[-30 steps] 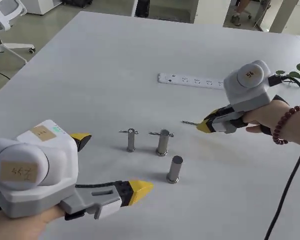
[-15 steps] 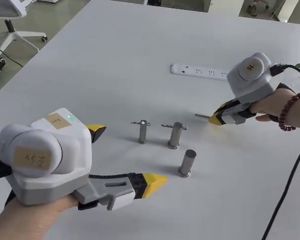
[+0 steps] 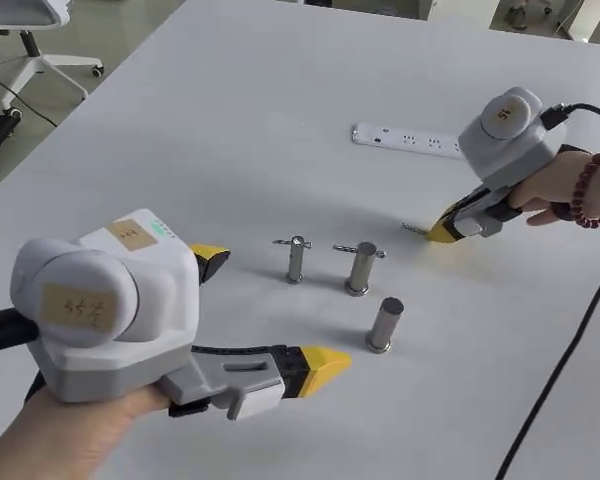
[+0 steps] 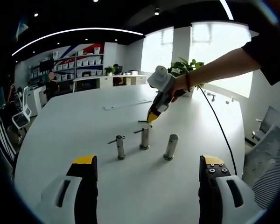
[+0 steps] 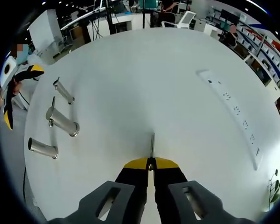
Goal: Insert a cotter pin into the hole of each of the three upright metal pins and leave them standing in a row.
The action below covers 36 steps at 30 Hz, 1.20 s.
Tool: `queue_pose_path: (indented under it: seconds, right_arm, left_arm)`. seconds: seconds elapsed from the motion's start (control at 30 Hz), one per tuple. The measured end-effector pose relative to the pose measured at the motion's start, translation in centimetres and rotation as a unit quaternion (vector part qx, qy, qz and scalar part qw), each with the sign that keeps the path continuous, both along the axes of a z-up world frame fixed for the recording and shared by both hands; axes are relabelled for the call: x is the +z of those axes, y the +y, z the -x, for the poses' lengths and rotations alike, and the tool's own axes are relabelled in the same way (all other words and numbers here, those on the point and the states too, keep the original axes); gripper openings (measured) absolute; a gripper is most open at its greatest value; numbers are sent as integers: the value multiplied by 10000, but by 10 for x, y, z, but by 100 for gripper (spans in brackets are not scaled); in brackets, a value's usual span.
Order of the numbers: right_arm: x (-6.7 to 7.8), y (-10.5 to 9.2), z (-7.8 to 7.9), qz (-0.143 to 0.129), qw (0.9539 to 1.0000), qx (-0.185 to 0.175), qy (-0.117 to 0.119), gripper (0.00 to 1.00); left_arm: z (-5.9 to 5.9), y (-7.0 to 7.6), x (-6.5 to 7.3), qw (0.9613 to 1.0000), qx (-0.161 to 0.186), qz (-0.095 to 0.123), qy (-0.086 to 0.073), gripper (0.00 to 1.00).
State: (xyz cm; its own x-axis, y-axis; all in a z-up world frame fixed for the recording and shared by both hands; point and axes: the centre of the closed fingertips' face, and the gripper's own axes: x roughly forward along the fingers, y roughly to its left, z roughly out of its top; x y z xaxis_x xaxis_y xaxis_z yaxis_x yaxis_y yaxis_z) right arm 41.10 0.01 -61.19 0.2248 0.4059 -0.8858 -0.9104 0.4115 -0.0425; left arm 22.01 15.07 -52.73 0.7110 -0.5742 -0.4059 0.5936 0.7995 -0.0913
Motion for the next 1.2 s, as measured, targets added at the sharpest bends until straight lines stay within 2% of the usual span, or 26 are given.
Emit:
queue_pose_path:
  seconds: [0.07,0.27,0.47,0.57,0.67,0.87,0.97,1.2]
  right_arm:
    - [0,0,2,55,9999,88,-10,0]
    - [0,1,4,486,9966,568,-358,0]
    - [1,1,5,545,9957,629,-416,0]
    - [1,0,7,729,9930,755,-547,0]
    - [3,1,8,768,9929,712,-560,0]
    - [14,0,18,710,9921,796,-658,0]
    - [21,3,25,581,9914,909,-736,0]
    - [37,15,54,350,9885,1171,-885,0]
  left_arm:
    - [0,0,0,10000,-5,-5,9,90]
    - [2,0,-1,10000,-12,-44,21,89]
    - [3,0,-2,10000,-26,-49,57,87]
    - [3,0,-2,10000,-52,-43,68,85]
    - [4,-1,0,10000,-54,27,49,83]
    - [3,0,2,10000,-33,43,33,84]
    - [1,1,4,10000,-22,41,47,83]
    - [-4,-2,12,10000,-75,25,39,77]
